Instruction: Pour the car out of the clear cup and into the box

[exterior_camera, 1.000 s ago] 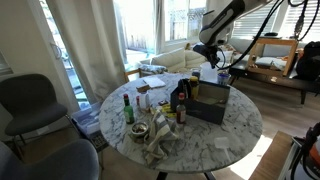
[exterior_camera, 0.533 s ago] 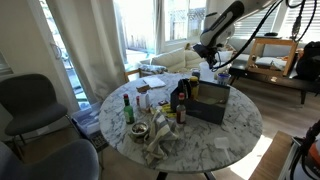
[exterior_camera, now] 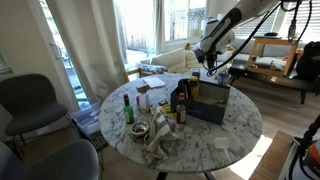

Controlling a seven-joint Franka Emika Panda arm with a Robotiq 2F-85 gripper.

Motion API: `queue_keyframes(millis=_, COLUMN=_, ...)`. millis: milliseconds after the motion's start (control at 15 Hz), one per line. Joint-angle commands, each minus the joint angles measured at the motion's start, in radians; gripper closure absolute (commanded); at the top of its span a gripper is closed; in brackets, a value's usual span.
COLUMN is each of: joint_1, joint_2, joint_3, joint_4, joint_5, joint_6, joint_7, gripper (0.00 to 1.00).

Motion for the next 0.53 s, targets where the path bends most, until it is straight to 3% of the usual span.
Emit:
queue_keyframes(millis=0, joint_1=0.008, joint_2=0.012, joint_3=-0.015, joint_4=-0.025, joint_5=0.041, joint_6=0.062, joint_7=0.009, gripper=0.99)
queue_keyframes(millis=400, joint_1=0.007, joint_2=0.03, joint_3=-0.002, joint_4=-0.038, joint_5=0.092, joint_6=0.08, joint_7=-0.024, gripper=0.99)
queue_keyframes(millis=467, joint_1=0.017, joint_2=0.034, joint_3=-0.014, joint_4=-0.033, joint_5=0.076, joint_6=0.07, joint_7=-0.014, gripper=0.75)
